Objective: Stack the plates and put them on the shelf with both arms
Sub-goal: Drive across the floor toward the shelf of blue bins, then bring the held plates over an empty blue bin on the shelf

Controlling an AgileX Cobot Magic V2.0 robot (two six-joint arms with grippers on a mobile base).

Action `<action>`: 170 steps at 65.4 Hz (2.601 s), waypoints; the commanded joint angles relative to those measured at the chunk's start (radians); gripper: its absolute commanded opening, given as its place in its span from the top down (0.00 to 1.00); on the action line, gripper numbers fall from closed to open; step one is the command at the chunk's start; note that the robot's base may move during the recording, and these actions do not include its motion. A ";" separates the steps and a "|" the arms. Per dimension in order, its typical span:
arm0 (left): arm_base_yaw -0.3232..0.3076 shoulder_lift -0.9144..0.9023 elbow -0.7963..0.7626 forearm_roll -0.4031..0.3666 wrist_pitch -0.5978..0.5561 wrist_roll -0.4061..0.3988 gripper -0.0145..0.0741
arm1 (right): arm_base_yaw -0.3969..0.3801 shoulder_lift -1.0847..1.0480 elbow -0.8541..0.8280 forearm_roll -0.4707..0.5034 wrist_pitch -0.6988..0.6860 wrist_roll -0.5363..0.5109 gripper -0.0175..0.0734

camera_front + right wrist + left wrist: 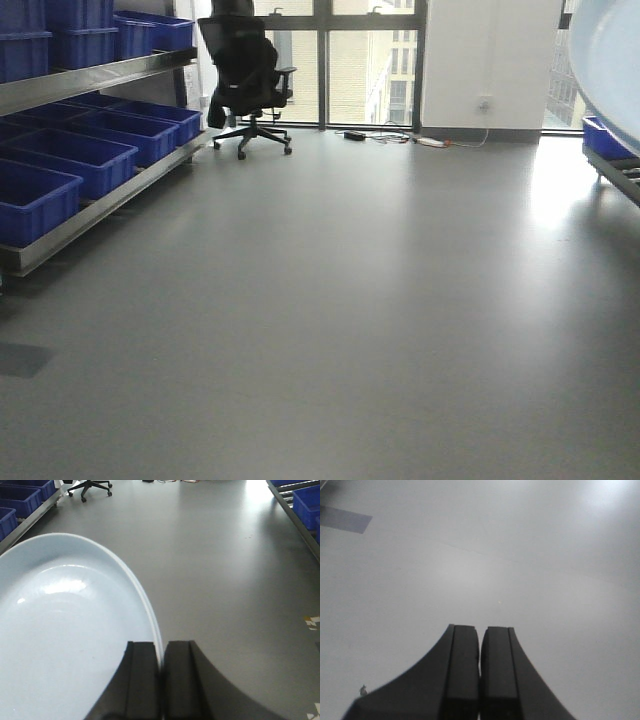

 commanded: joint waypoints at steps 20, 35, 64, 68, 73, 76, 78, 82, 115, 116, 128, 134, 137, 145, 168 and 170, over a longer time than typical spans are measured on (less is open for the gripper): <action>0.002 -0.012 -0.029 0.002 -0.076 -0.009 0.73 | -0.004 0.006 -0.032 0.007 -0.096 -0.002 0.76; 0.002 -0.012 -0.029 0.002 -0.079 -0.009 0.73 | -0.004 0.006 -0.032 0.007 -0.096 -0.002 0.76; 0.002 -0.012 -0.029 0.002 -0.083 -0.009 0.73 | -0.004 0.006 -0.032 0.007 -0.096 -0.002 0.76; 0.002 -0.012 -0.029 0.002 -0.083 -0.009 0.73 | -0.004 0.006 -0.032 0.007 -0.096 -0.002 0.76; 0.002 -0.012 -0.029 0.002 -0.083 -0.009 0.73 | -0.004 0.006 -0.032 0.007 -0.096 -0.002 0.76; 0.002 -0.012 -0.029 0.002 -0.083 -0.009 0.73 | -0.004 0.006 -0.032 0.007 -0.096 -0.002 0.76; 0.002 -0.012 -0.029 0.002 -0.083 -0.009 0.73 | -0.004 0.006 -0.032 0.007 -0.096 -0.002 0.76; 0.002 -0.012 -0.029 0.002 -0.083 -0.009 0.73 | -0.004 0.006 -0.032 0.007 -0.096 -0.002 0.76; 0.002 -0.012 -0.029 0.002 -0.083 -0.009 0.73 | -0.004 0.006 -0.032 0.007 -0.096 -0.002 0.76; 0.002 -0.012 -0.029 0.002 -0.083 -0.009 0.73 | -0.004 0.006 -0.032 0.007 -0.096 -0.002 0.76; 0.002 -0.012 -0.029 0.002 -0.083 -0.009 0.73 | -0.004 0.006 -0.032 0.007 -0.096 -0.002 0.76; 0.002 -0.012 -0.029 0.002 -0.083 -0.009 0.73 | -0.004 0.006 -0.032 0.007 -0.096 -0.002 0.76; 0.002 -0.012 -0.029 0.002 -0.083 -0.009 0.73 | -0.004 0.006 -0.032 0.007 -0.096 -0.002 0.76; 0.002 -0.012 -0.029 0.002 -0.083 -0.009 0.73 | -0.004 0.006 -0.032 0.007 -0.096 -0.002 0.76; 0.002 -0.012 -0.029 0.002 -0.083 -0.009 0.73 | -0.004 0.006 -0.032 0.007 -0.096 -0.002 0.76; 0.002 -0.012 -0.029 0.002 -0.083 -0.009 0.73 | -0.004 0.006 -0.032 0.007 -0.096 -0.002 0.76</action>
